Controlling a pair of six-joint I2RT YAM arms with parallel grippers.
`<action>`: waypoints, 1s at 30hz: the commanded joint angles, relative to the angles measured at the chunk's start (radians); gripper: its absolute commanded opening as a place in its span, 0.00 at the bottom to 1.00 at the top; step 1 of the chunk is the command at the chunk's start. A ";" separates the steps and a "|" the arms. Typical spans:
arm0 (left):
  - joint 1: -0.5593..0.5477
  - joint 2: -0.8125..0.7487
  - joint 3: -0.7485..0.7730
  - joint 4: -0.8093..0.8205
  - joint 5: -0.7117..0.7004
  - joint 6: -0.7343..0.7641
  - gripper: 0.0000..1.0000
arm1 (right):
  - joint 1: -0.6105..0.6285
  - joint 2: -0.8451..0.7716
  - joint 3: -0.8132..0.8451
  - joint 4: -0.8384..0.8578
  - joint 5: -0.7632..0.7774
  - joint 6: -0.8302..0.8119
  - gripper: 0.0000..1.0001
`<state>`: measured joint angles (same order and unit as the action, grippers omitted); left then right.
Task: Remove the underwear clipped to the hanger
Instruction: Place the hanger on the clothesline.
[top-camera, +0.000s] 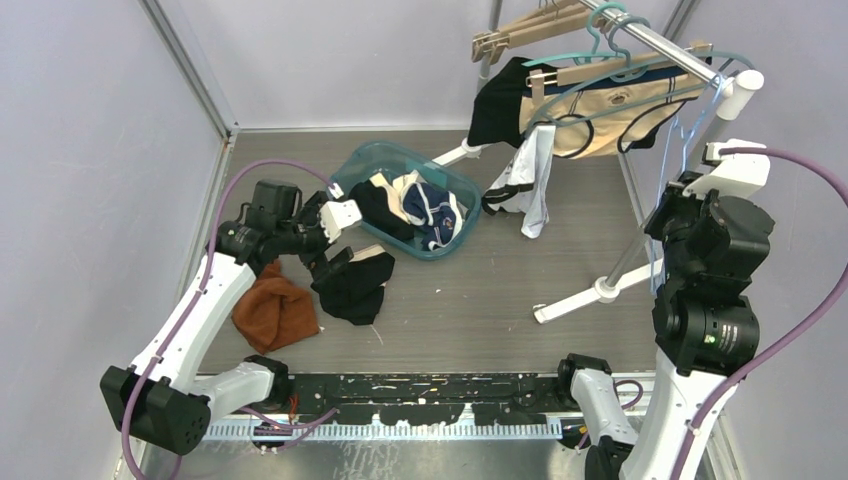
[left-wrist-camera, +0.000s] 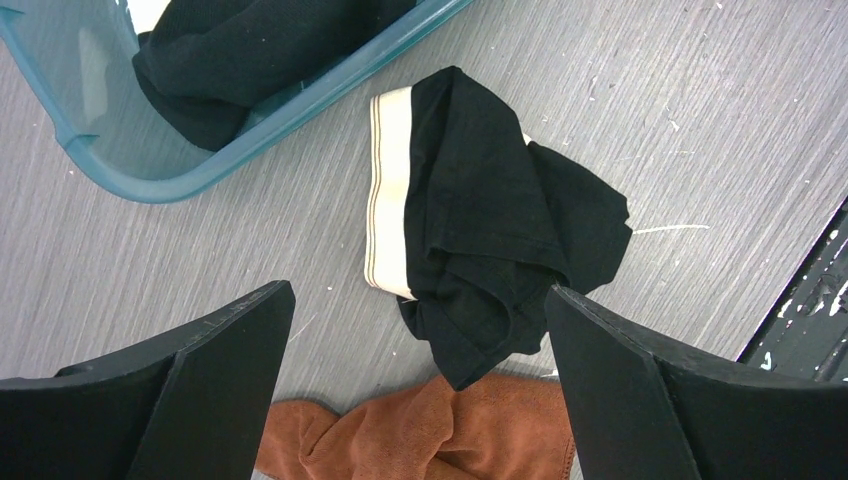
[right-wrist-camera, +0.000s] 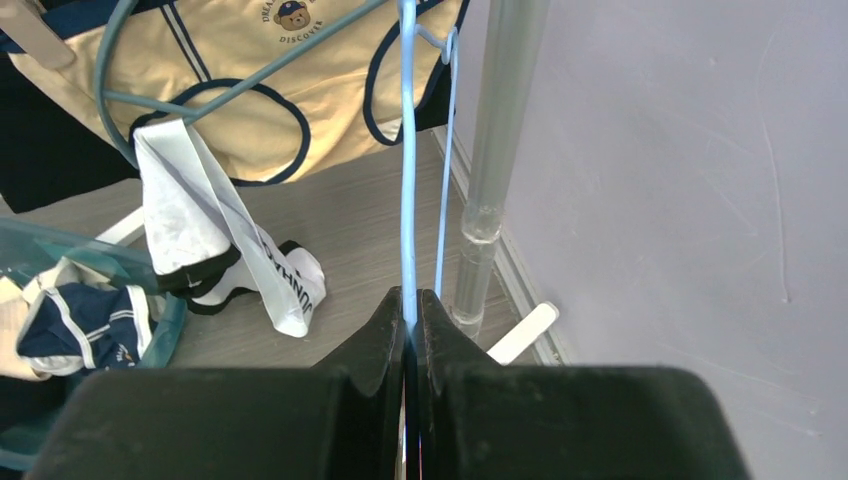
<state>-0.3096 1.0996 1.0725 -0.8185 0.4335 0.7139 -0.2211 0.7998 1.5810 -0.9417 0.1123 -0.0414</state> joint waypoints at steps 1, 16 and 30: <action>-0.004 -0.002 0.006 0.045 0.019 -0.010 0.99 | -0.007 0.053 0.011 0.162 0.062 0.070 0.01; -0.003 0.116 0.102 0.051 0.012 0.006 0.99 | -0.006 0.118 0.028 0.313 0.079 0.141 0.01; -0.003 0.213 0.179 0.086 0.093 -0.066 0.99 | -0.006 -0.005 -0.052 0.266 0.097 0.109 0.01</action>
<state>-0.3103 1.3128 1.2152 -0.7731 0.4725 0.6689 -0.2245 0.8146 1.5402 -0.7303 0.1722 0.0803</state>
